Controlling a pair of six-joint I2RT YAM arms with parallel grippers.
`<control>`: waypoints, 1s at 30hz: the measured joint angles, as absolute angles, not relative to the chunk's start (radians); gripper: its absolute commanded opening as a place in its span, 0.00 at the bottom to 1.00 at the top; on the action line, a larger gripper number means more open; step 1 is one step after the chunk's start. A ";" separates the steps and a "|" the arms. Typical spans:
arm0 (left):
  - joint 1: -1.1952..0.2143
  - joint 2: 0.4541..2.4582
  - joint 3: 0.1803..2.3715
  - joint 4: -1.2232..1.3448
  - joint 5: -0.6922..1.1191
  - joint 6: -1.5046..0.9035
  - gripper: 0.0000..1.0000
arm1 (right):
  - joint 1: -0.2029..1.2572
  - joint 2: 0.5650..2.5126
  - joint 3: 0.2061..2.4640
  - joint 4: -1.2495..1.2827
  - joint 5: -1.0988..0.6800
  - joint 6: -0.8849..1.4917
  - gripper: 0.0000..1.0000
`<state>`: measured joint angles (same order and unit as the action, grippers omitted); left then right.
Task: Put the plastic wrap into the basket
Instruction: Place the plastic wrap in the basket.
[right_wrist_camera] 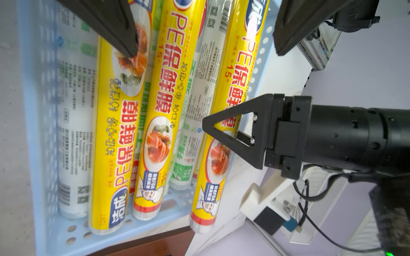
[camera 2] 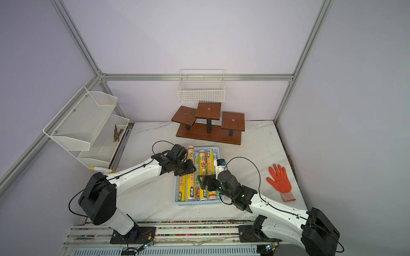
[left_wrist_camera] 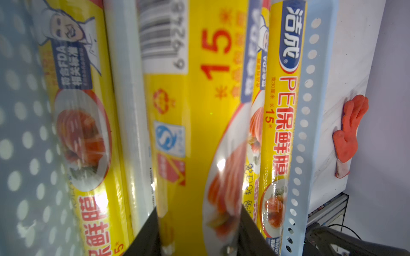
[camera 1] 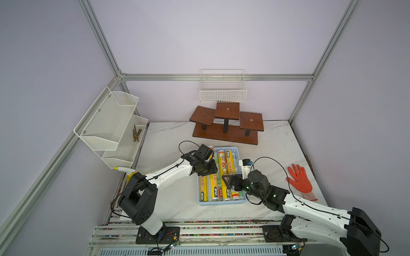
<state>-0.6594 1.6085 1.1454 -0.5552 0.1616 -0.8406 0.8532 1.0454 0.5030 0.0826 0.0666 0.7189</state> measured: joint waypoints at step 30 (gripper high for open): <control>-0.693 1.702 1.197 -0.596 0.139 -0.820 0.49 | 0.853 1.040 0.503 0.084 0.082 0.741 0.99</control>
